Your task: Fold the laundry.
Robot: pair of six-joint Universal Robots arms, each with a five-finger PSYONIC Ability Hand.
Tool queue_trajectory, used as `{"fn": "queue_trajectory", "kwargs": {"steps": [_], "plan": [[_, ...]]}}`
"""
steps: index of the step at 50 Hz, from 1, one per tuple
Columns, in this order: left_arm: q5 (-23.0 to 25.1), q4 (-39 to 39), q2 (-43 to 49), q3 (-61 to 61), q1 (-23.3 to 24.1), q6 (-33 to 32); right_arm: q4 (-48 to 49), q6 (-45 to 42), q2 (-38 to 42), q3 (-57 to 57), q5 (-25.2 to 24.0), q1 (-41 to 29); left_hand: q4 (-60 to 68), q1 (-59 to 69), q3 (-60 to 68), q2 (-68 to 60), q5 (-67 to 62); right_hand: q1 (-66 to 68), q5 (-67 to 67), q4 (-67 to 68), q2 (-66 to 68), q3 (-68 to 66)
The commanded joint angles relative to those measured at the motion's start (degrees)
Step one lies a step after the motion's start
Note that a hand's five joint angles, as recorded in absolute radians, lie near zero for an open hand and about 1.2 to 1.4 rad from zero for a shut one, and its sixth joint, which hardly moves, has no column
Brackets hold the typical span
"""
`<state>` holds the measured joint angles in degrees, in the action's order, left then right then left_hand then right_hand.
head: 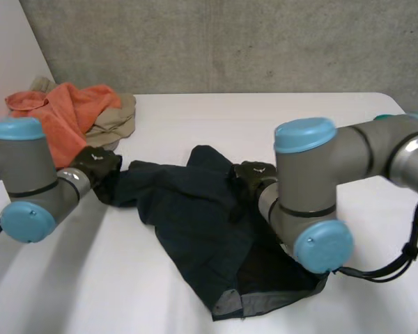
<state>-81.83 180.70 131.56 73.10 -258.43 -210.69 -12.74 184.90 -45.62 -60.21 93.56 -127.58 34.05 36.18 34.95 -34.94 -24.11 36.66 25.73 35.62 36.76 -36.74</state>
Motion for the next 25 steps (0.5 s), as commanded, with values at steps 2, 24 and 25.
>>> {"fn": "queue_trajectory", "kwargs": {"steps": [2,24,25], "plan": [[-0.17,-0.26,-1.99,-0.5,1.61,1.07,0.87,-6.38,-0.6,2.2,3.65,-0.65,45.95,43.82,45.05,-45.06,-45.89,43.34,44.27,44.38,43.24,-43.26],[0.1,0.62,-51.66,-7.87,2.84,24.89,1.32,-31.35,-41.91,10.98,4.53,0.58,45.95,43.82,45.05,-45.06,-45.89,43.34,44.27,44.38,43.24,-43.26],[0.01,0.71,-51.84,-8.93,2.84,25.24,0.35,-31.35,-41.74,13.34,4.53,1.19,45.95,43.82,45.05,-45.06,-45.89,43.34,44.27,44.38,43.24,-43.26]]}}
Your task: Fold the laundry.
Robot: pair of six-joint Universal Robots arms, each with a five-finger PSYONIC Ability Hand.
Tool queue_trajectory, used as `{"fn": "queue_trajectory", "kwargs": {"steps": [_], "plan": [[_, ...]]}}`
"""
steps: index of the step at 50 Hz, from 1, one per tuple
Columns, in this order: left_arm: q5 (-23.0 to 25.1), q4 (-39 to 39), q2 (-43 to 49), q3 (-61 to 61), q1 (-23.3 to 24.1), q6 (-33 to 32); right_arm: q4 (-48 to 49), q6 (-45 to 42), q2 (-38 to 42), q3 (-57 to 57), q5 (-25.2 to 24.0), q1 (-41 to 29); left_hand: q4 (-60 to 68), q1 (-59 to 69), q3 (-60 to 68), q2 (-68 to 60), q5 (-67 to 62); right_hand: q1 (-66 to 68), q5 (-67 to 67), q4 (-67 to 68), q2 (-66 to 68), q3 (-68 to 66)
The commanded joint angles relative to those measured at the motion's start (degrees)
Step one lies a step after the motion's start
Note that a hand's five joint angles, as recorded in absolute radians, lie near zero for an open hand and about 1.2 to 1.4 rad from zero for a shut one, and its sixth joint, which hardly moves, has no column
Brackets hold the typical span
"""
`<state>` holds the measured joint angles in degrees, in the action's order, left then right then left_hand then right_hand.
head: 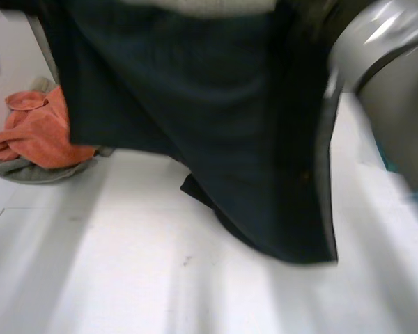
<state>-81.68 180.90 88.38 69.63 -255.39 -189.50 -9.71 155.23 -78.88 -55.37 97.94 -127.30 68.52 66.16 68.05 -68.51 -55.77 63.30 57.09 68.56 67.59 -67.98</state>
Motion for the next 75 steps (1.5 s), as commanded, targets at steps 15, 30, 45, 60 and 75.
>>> {"fn": "queue_trajectory", "kwargs": {"steps": [15,30,45,60,75], "plan": [[0.03,1.03,10.03,-17.42,0.15,5.02,-5.85,0.95,6.53,17.57,0.41,2.84,11.48,13.84,11.95,-11.49,-14.23,16.7,12.91,11.44,12.41,-12.02],[-1.2,16.66,47.84,-33.49,2.96,-0.24,17.68,5.09,39.74,27.41,0.41,7.59,11.48,13.84,11.95,-11.49,-14.23,16.7,12.91,11.44,12.41,-12.02],[-7.44,20.02,52.7,-41.6,5.6,-1.66,23.46,-2.47,44.54,30.41,3.13,7.59,-58.52,-56.16,-58.05,58.51,55.77,-53.3,-57.09,-58.56,-57.59,57.98],[-7.62,10.27,15.79,6.55,8.94,-2.36,-10.23,-2.82,21.93,12.67,-8.03,15.41,-39.99,-37.64,-39.53,39.98,37.24,-53.3,-57.09,-58.56,-57.59,57.98],[0.73,-2.05,12.7,35.13,12.37,-2.54,-10.78,-6.16,18.14,-23.19,-18.48,17.53,-17.41,-15.06,-16.95,17.4,14.67,-26.47,-30.26,-31.73,-30.76,31.15]]}}
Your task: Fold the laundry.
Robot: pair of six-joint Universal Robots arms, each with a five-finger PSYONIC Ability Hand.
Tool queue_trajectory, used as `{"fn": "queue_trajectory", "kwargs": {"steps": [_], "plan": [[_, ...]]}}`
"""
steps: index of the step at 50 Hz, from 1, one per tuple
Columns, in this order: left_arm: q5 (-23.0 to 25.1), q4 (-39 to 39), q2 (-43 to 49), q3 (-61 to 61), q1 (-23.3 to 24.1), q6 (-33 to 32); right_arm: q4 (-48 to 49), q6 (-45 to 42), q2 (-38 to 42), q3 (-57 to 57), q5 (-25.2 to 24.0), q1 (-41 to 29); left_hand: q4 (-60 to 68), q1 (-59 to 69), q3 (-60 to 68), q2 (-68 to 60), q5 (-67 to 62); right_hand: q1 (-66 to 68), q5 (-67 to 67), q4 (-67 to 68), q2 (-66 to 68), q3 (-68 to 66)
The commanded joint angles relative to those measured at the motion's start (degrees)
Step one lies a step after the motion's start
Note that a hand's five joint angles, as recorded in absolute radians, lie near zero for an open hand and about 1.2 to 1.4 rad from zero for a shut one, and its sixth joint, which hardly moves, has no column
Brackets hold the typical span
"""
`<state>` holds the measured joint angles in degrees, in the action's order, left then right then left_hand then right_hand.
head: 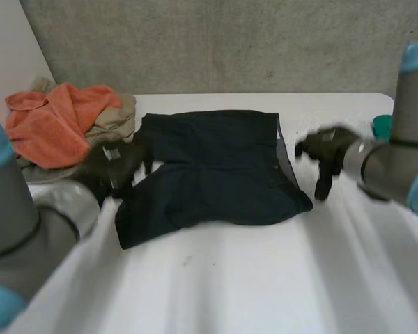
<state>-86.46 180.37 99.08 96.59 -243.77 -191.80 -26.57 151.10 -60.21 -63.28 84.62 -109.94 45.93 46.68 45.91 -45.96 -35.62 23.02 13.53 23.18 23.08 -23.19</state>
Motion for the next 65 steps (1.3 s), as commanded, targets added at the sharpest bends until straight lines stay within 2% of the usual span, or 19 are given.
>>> {"fn": "queue_trajectory", "kwargs": {"steps": [1,5,15,17,25,32,39,42,43,45,50,52,60,65], "plan": [[5.86,-1.33,2.51,8.44,0.4,-0.24,9.05,-2.3,-0.52,-17.64,-5.77,0.08,3.16,2.41,3.19,-3.13,-3.47,14.64,14.13,14.48,14.59,-14.47],[5.78,0.6,7.43,7.74,-0.65,-0.24,16.7,-2.39,-0.52,-21.79,-6.22,-0.01,-7.95,-8.7,-7.92,7.98,7.64,14.99,14.48,14.83,14.93,-14.82],[5.17,4.2,14.91,2.56,-3.46,-1.64,29.73,-2.39,2.81,-23.29,-5.95,-0.71,-8.97,-9.72,-8.95,9.0,8.66,13.98,13.47,13.82,13.92,-13.81],[3.68,5.95,16.05,1.15,-3.47,-2.0,31.83,-2.39,3.08,-23.29,-5.96,-0.71,-8.97,-9.72,-8.95,9.0,8.66,14.15,13.64,13.99,14.09,-13.97],[-2.65,11.05,19.73,-1.93,-3.55,-6.73,35.18,-2.39,3.25,-22.5,-5.78,-0.8,-8.97,-9.72,-8.95,9.0,8.66,14.32,13.81,14.16,14.26,-14.14],[-2.92,11.67,23.17,-4.04,-3.64,-13.06,35.36,-3.71,6.85,-20.57,-5.69,-0.98,-8.97,-9.72,-8.95,9.0,8.66,14.82,14.31,14.66,14.76,-14.65],[-2.92,12.03,25.02,-6.94,-3.47,-13.95,35.62,-4.24,8.44,-19.51,-5.6,-1.06,-7.97,-8.71,-7.94,7.99,7.65,20.85,20.33,20.68,20.79,-20.67],[-2.92,12.99,25.54,-8.26,-3.29,-13.95,36.5,-4.15,8.44,-19.51,-5.6,-1.06,-5.11,-5.86,-5.08,5.14,4.8,30.76,30.25,30.6,30.7,-30.59],[-2.92,13.34,25.81,-8.52,-3.2,-13.95,37.46,-4.15,8.35,-19.69,-5.6,-1.06,-4.27,-5.02,-4.24,4.3,3.96,43.79,43.28,43.63,43.73,-43.62],[-2.92,14.66,26.68,-9.14,-3.2,-14.39,38.26,-4.15,8.27,-19.86,-5.43,-1.06,-0.75,-1.49,-0.72,0.77,0.43,56.93,56.42,56.77,56.87,-56.76],[-2.92,16.16,29.5,-10.45,-3.03,-17.11,39.32,-3.97,7.91,-20.13,-4.02,-1.15,7.16,6.41,7.19,-7.13,-7.47,56.98,56.47,56.82,56.92,-56.81],[-2.92,16.59,30.46,-11.24,-3.03,-19.38,39.23,-3.97,7.91,-20.48,-3.23,-1.42,15.86,15.11,15.89,-15.83,-16.17,56.98,56.47,56.82,56.92,-56.81],[-2.48,16.77,31.43,-12.3,-3.64,-22.91,39.05,-3.62,7.65,-20.57,-1.03,-2.91,33.56,32.82,33.59,-33.53,-33.88,56.98,56.47,56.82,56.92,-56.81],[-2.83,16.6,31.26,-12.22,-3.29,-23.09,38.18,-3.97,6.51,-20.57,-0.25,-3.09,34.07,33.32,34.09,-34.04,-34.38,56.98,56.47,56.82,56.92,-56.81]]}}
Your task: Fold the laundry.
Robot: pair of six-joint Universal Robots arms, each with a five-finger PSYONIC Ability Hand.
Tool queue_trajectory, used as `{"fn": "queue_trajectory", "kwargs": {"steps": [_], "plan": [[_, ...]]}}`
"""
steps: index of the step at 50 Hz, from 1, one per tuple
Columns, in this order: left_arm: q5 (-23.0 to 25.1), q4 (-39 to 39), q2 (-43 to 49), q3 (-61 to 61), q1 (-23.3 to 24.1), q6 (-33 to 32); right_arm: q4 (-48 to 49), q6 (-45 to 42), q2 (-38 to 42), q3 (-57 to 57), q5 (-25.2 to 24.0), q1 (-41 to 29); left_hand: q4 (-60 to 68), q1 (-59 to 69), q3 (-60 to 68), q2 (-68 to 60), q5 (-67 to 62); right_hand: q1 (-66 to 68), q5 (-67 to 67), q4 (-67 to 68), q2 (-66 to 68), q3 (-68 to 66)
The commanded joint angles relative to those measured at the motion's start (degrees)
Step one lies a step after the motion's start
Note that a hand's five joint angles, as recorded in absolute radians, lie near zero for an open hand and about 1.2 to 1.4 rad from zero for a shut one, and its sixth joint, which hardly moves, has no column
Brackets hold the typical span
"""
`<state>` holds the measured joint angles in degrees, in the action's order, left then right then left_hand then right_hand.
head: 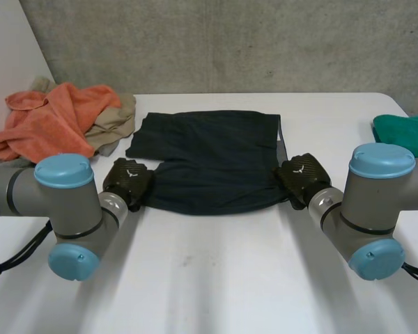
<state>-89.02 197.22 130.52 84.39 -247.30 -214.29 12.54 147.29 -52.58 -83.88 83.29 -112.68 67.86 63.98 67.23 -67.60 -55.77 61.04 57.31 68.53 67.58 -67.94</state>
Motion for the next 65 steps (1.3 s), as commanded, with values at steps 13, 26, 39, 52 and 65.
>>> {"fn": "queue_trajectory", "kwargs": {"steps": [13,26,39,52,65], "plan": [[0.07,-20.53,-30.39,17.2,2.0,-0.42,-31.91,-14.02,-14.19,-3.12,4.94,-0.44,12.14,16.02,12.77,-12.4,-14.23,18.96,12.69,11.47,12.42,-12.06],[11.85,-45.1,-42.46,26.28,7.72,-1.57,-45.23,-26.44,-25.9,-14.03,2.93,0.62,12.14,16.02,12.77,-12.4,-14.23,18.96,12.69,11.47,12.42,-12.06],[-1.41,-19.52,-18.38,-0.43,7.1,-1.57,-31.7,-8.87,-14.49,-0.6,4.68,1.23,12.14,16.02,12.77,-12.4,-14.23,18.96,12.69,11.47,12.42,-12.06],[-2.74,-7.48,7.97,-30.13,7.19,-1.39,-17.55,-8.6,1.86,15.66,16.02,1.15,12.14,16.02,12.77,-12.4,-14.23,18.96,12.69,11.47,12.42,-12.06],[-0.72,7.64,18.72,-40.88,9.64,-1.21,-4.55,-11.15,10.57,25.17,22.61,0.44,-55.35,-51.48,-54.73,55.1,53.26,-51.04,-57.31,-58.53,-57.58,57.94]]}}
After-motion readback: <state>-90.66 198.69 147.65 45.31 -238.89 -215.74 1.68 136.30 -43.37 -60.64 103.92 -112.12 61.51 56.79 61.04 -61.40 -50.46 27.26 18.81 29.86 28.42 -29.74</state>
